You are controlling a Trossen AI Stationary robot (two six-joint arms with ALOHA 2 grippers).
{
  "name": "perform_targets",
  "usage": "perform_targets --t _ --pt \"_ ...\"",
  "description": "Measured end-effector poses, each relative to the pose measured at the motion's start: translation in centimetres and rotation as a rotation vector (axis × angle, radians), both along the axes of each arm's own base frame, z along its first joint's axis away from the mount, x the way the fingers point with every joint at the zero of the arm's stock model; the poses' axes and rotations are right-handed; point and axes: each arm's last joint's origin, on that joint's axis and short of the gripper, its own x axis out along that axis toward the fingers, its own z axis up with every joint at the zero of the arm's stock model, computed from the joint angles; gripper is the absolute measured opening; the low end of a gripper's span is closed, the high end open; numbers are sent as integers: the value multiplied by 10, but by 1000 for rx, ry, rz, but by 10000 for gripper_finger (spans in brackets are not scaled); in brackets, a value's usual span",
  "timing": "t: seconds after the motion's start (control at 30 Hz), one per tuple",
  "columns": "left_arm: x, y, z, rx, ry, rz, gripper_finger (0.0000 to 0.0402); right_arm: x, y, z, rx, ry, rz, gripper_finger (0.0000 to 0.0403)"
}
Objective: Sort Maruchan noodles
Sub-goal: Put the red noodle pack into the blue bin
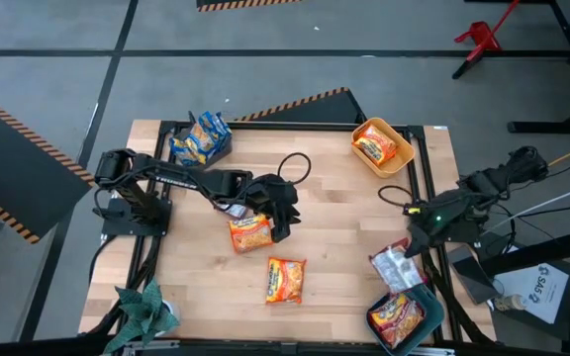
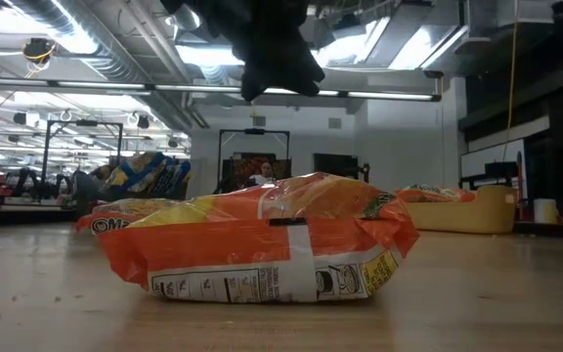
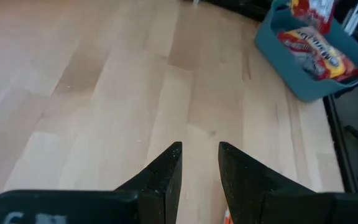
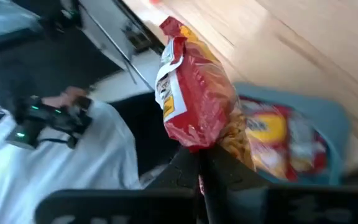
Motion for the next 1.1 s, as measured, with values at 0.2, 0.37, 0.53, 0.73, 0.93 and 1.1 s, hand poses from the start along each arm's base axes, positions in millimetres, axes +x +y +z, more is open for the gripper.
perform_targets --t 0.2,0.37,0.53,0.73,0.93,1.1 --pt "-1 -1 -1 33 11 28 100 -9 0 -5 36 106 130 0" --pt "-1 -1 -1 44 11 42 100 -11 0 0 56 120 161 0" --pt "-1 -1 -1 45 10 45 100 -18 -4 4 41 194 142 0" --pt "-1 -1 -1 48 10 49 100 -28 -9 17 27 220 173 0" --pt "-1 0 -1 61 8 66 100 -32 -17 17 -133 229 25 1" --pt "8 -2 3 42 -92 62 100 -27 -18 7 -287 327 -43 10"
